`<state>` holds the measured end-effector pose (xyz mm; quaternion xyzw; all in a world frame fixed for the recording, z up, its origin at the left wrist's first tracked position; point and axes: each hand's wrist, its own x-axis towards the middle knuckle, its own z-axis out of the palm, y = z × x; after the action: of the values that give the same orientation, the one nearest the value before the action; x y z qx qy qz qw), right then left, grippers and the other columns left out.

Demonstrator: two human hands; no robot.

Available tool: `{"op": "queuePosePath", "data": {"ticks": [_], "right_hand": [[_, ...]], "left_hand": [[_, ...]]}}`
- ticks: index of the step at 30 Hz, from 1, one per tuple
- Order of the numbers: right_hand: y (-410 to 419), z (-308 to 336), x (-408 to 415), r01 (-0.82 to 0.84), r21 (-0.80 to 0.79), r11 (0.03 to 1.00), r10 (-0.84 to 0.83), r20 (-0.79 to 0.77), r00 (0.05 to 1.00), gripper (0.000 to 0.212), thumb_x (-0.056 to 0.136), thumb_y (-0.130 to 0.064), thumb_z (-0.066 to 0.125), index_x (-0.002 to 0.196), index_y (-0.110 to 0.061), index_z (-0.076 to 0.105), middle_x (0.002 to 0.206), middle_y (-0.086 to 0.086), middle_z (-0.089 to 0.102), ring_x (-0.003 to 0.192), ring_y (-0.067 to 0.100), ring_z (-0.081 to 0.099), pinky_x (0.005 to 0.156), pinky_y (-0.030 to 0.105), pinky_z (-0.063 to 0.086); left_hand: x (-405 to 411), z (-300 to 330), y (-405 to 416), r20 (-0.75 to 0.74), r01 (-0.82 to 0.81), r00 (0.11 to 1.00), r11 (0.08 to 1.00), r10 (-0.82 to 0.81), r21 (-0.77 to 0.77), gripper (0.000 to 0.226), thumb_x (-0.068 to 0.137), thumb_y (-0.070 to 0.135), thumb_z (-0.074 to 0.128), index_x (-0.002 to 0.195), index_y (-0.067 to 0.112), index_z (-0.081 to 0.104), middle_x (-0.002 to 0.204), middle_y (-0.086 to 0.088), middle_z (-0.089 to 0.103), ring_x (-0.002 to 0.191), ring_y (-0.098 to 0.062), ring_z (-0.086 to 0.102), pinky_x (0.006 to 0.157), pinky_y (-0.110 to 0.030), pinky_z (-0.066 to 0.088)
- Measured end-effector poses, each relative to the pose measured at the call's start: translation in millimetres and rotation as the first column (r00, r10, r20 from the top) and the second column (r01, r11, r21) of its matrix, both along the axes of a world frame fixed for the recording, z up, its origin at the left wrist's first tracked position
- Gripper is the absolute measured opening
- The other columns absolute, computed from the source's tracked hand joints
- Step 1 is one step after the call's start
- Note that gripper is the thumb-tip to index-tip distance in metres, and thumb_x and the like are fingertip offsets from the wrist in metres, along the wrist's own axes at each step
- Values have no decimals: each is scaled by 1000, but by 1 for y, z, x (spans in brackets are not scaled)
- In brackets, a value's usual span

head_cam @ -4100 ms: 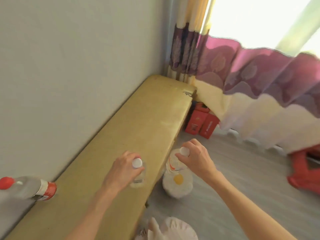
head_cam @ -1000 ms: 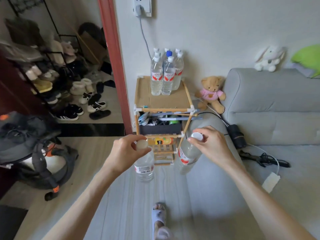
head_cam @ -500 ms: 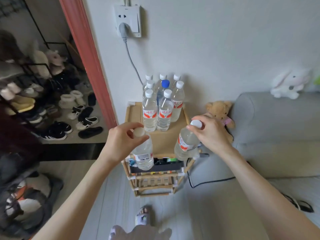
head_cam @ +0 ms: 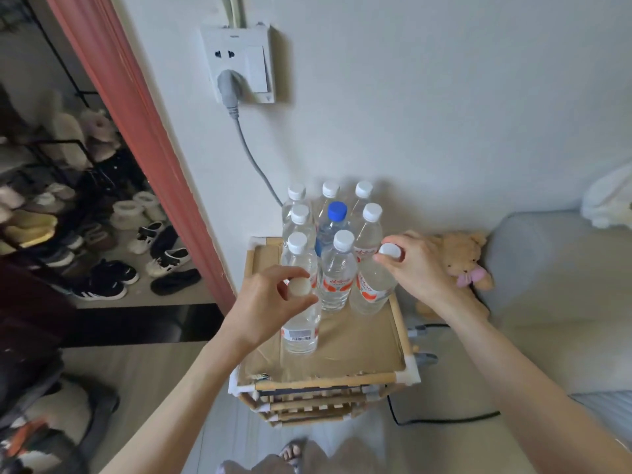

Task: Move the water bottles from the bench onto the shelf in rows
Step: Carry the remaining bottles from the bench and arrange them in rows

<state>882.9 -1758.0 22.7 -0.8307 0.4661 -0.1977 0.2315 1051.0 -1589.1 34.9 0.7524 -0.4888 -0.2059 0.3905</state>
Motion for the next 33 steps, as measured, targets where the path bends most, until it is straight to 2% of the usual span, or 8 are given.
{"op": "queuePosePath", "data": {"ticks": [11,14,17,21,24,27,30,33], "right_hand": [[-38,1,-2,-266,72,961,269,-30,963,28,83,-19,64,111,-17,62,96,-7,46,67,15,47,66,18,28],[-36,0,-1,-300,78,951,300,13,954,29,83,-17,64,112,-17,62,98,-5,48,69,16,47,67,18,29],[-44,-2,-14,-388,106,916,391,-10,920,32,84,-15,63,115,-20,62,98,-5,50,70,8,47,68,14,29],[-44,2,-12,-474,129,871,478,-8,878,33,85,-12,60,116,-25,62,110,-1,60,92,17,55,76,2,31],[-41,0,-12,-407,141,902,400,81,913,36,85,-15,61,120,-25,58,118,-3,59,100,18,57,82,8,35],[-35,-10,-15,-287,133,949,269,141,953,53,79,-19,69,128,-19,49,115,1,58,99,18,57,84,15,36],[-28,-26,-19,-165,283,945,137,117,984,62,75,-35,72,128,-18,45,117,-1,57,107,15,54,86,22,37],[-21,-37,-16,-111,404,908,74,107,992,62,81,-45,63,132,-16,43,127,3,56,115,16,51,85,20,34]], "left_hand": [[-9,-8,-18,55,-137,989,991,137,-4,32,73,25,73,104,23,65,76,15,55,64,-8,49,62,-5,38],[-8,-8,-15,41,-149,988,989,149,-8,31,73,24,73,104,23,65,71,15,51,62,-8,46,61,-4,36],[-26,-13,-18,48,-190,980,982,191,-21,30,73,22,73,102,24,66,70,15,51,66,-6,45,63,-6,38],[-23,-14,-16,41,-185,982,982,187,-33,31,73,23,73,103,26,65,77,11,56,68,-8,45,64,-7,39],[-25,-15,-18,33,-201,979,979,201,-26,30,73,24,73,102,27,65,76,9,55,67,-7,44,64,-7,39],[-26,-16,-17,37,-207,977,978,208,-31,30,73,23,73,102,27,65,75,8,54,67,-8,44,64,-8,39],[-27,-16,-14,35,-210,977,977,211,-30,32,73,23,73,104,27,64,81,6,58,68,-11,45,64,-8,40],[-30,-16,-14,31,-202,979,979,203,-30,32,73,23,73,103,28,64,80,9,56,65,-7,44,63,-6,39]]}}
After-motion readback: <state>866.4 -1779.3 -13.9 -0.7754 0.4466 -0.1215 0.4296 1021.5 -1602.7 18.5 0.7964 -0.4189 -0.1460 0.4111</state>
